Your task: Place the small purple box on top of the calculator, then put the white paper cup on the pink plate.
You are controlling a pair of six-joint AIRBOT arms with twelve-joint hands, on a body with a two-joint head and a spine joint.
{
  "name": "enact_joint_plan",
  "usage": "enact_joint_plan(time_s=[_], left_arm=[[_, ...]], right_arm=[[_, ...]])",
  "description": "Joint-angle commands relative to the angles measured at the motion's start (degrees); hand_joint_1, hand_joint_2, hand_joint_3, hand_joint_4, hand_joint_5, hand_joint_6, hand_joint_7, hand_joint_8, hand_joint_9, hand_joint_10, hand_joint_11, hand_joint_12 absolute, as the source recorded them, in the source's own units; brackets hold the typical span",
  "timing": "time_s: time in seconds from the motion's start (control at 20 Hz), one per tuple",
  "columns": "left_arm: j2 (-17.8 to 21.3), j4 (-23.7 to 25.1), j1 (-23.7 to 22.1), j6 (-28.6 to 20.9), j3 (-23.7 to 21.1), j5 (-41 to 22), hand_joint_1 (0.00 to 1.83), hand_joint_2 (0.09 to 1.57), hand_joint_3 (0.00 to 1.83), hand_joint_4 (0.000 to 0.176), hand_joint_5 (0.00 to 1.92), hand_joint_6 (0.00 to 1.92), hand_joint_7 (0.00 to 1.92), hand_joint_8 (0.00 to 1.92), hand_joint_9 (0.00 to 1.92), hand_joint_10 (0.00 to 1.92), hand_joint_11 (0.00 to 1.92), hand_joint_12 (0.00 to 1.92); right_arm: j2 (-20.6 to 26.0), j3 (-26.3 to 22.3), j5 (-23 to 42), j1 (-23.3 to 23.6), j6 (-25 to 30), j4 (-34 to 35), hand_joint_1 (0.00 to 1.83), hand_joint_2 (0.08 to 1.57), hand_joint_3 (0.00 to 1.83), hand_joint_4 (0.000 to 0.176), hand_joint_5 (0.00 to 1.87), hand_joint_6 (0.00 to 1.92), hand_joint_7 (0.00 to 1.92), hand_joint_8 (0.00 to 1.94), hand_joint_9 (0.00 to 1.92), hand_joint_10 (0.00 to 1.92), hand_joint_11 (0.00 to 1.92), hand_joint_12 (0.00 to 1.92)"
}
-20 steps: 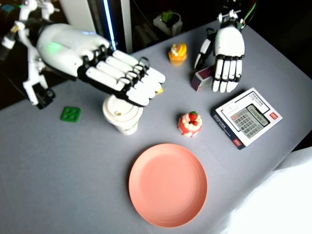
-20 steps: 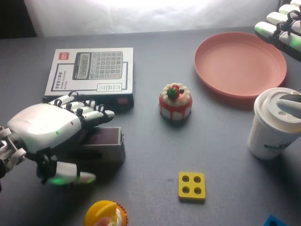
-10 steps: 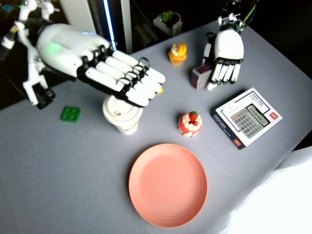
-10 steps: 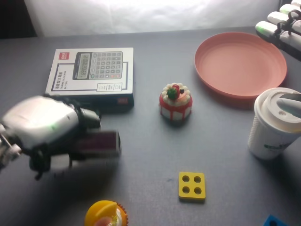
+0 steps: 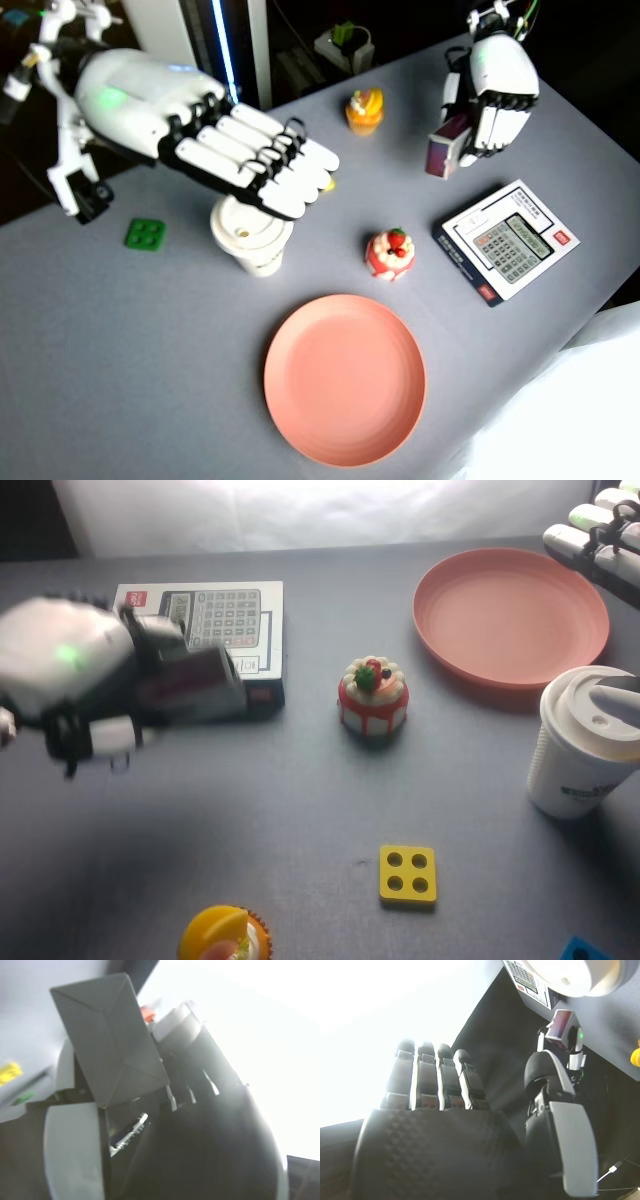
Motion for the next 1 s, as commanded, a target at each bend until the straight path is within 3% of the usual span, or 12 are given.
enact_joint_plan(time_s=[0.0, 0.1, 0.15, 0.2, 0.3, 0.35, 0.45, 0.55, 0.65, 0.85, 0.9, 0.95], left_arm=[[-0.6, -0.3, -1.3, 0.4, 0.5, -6.3, 1.23, 1.19, 0.0, 0.0, 0.83, 1.18, 0.85, 1.29, 0.95, 1.85, 1.02, 1.92], [-2.1, -3.0, -3.7, 0.4, 3.0, -4.3, 1.23, 1.18, 0.0, 0.0, 0.83, 1.18, 0.85, 1.28, 0.95, 1.84, 1.02, 1.92], [-3.0, -4.1, -5.0, 0.4, 4.2, -3.0, 1.24, 1.17, 0.0, 0.0, 0.86, 1.0, 0.91, 1.32, 0.89, 1.57, 0.86, 1.87], [-4.0, -5.5, -6.3, 0.5, 5.8, -1.3, 1.22, 1.17, 0.0, 0.0, 0.84, 1.04, 0.92, 1.29, 0.84, 1.37, 0.74, 1.73], [-5.6, -7.5, -7.8, 0.8, 7.9, 0.9, 1.21, 1.19, 0.0, 0.0, 0.8, 1.12, 0.89, 1.3, 0.81, 1.21, 0.66, 1.63], [-6.4, -8.7, -8.7, 1.4, 9.0, 2.4, 1.19, 1.2, 0.0, 0.0, 0.78, 1.17, 0.87, 1.31, 0.79, 1.21, 0.65, 1.65], [-7.7, -10.7, -10.5, 3.2, 10.6, 4.7, 1.23, 1.19, 0.0, 0.0, 0.82, 1.04, 0.89, 1.36, 0.8, 1.37, 0.69, 1.77], [-8.8, -12.4, -11.7, 4.6, 11.8, 6.4, 1.22, 1.19, 0.0, 0.0, 0.8, 1.08, 0.9, 1.33, 0.8, 1.28, 0.68, 1.67], [-10.5, -15.4, -13.3, 7.1, 13.9, 9.5, 1.23, 1.19, 0.0, 0.0, 0.79, 1.06, 0.88, 1.39, 0.8, 1.39, 0.71, 1.77], [-12.7, -19.9, -14.7, 11.1, 16.6, 13.5, 1.2, 1.25, 0.0, 0.0, 0.64, 1.27, 0.82, 1.47, 0.64, 1.36, 0.49, 1.83], [-13.1, -20.8, -14.9, 12.0, 17.2, 14.4, 1.27, 1.26, 0.0, 0.0, 0.48, 0.7, 0.71, 1.46, 0.53, 1.17, 0.35, 1.72], [-13.4, -21.1, -15.0, 12.4, 17.5, 14.8, 1.13, 1.21, 0.0, 0.0, 0.39, 0.38, 0.45, 0.75, 0.36, 0.94, 0.15, 1.66]], right_arm=[[-0.2, 0.3, 7.4, 0.8, -0.2, -0.1, 0.32, 1.31, 0.01, 0.0, 0.0, 0.0, 0.0, 0.0, 0.0, 0.0, 0.0, 0.0], [-0.3, 0.4, 7.4, 0.8, -0.2, 0.0, 0.32, 1.31, 0.01, 0.0, 0.0, 0.0, 0.0, 0.0, 0.0, 0.0, 0.0, 0.0], [-0.3, 0.4, 7.4, 0.8, -0.2, 0.0, 0.35, 1.31, 0.01, 0.0, 0.0, 0.0, 0.0, 0.0, 0.0, 0.0, 0.0, 0.0], [-0.3, 0.4, 7.4, 0.8, -0.2, 0.0, 0.37, 1.31, 0.01, 0.0, 0.0, 0.0, 0.0, 0.0, 0.0, 0.0, 0.0, 0.0], [-0.4, 0.4, 7.4, 0.8, -0.2, 0.0, 0.35, 1.31, 0.01, 0.0, 0.0, 0.0, 0.0, 0.0, 0.0, 0.0, 0.0, 0.0], [-0.5, 0.5, 7.4, 0.8, -0.2, 0.0, 0.34, 1.31, 0.01, 0.0, 0.0, 0.0, 0.0, 0.0, 0.0, 0.0, 0.0, 0.0], [-0.6, 0.5, 7.4, 0.8, -0.2, 0.0, 0.35, 1.32, 0.01, 0.0, 0.0, 0.0, 0.0, 0.0, 0.0, 0.0, 0.0, 0.0], [-0.6, 0.6, 7.4, 0.8, -0.2, 0.0, 0.37, 1.32, 0.01, 0.0, 0.0, 0.0, 0.0, 0.0, 0.0, 0.0, 0.0, 0.0], [-0.8, 0.6, 7.4, 0.8, -0.2, 0.0, 0.35, 1.31, 0.0, 0.0, 0.0, 0.0, 0.0, 0.0, 0.0, 0.0, 0.0, 0.0], [-0.9, 0.7, 7.4, 0.8, -0.2, 0.0, 0.36, 1.31, 0.0, 0.0, 0.0, 0.0, 0.0, 0.0, 0.0, 0.0, 0.0, 0.0], [-0.9, 0.7, 7.4, 0.8, -0.2, 0.0, 0.36, 1.31, 0.0, 0.0, 0.0, 0.0, 0.0, 0.0, 0.0, 0.0, 0.0, 0.0], [-0.9, 0.7, 7.4, 0.8, -0.2, 0.0, 0.35, 1.32, 0.0, 0.0, 0.0, 0.0, 0.0, 0.0, 0.0, 0.0, 0.0, 0.0]])
